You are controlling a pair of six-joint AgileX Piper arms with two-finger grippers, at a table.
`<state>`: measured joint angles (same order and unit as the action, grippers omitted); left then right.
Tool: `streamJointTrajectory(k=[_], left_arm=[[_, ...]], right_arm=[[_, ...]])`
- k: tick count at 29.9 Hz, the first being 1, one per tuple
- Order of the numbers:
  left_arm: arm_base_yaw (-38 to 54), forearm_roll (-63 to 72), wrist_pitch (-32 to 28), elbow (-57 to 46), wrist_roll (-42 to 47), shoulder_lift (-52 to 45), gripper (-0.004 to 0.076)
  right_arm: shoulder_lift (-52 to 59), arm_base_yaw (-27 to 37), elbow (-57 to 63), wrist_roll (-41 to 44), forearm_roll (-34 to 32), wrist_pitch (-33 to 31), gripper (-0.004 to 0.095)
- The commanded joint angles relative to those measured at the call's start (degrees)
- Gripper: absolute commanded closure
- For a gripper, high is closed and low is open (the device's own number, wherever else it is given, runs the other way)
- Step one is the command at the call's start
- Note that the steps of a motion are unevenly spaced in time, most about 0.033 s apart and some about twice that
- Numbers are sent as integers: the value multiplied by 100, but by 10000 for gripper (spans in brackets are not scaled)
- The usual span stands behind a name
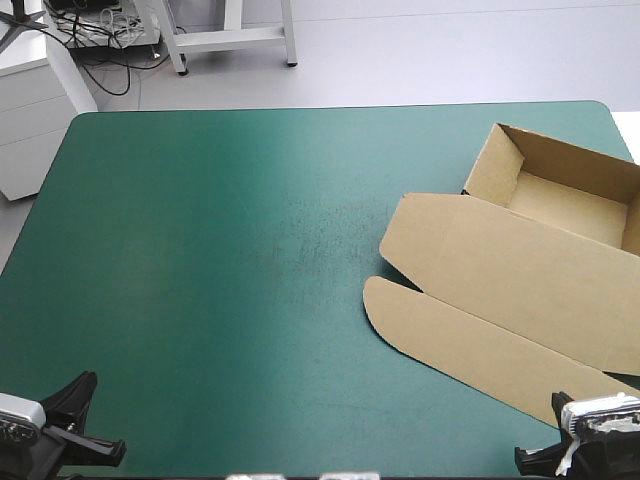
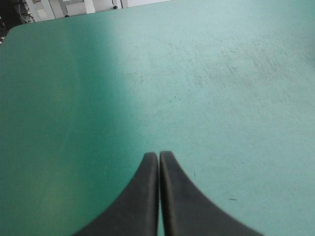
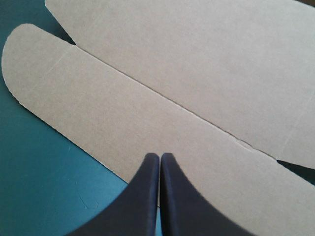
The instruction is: Fold the box
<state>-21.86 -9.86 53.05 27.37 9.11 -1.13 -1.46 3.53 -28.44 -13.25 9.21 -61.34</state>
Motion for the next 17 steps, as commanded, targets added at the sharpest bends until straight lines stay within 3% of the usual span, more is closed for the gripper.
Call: streamJointTrajectory(k=[1, 17], left_arm=[[-22, -21, -441, 131, 59, -47, 734], [-22, -21, -441, 131, 59, -47, 734]], right_arm=[[-98, -1, -85, -6, 50, 306, 923], [-98, -1, -85, 19, 50, 187, 923]])
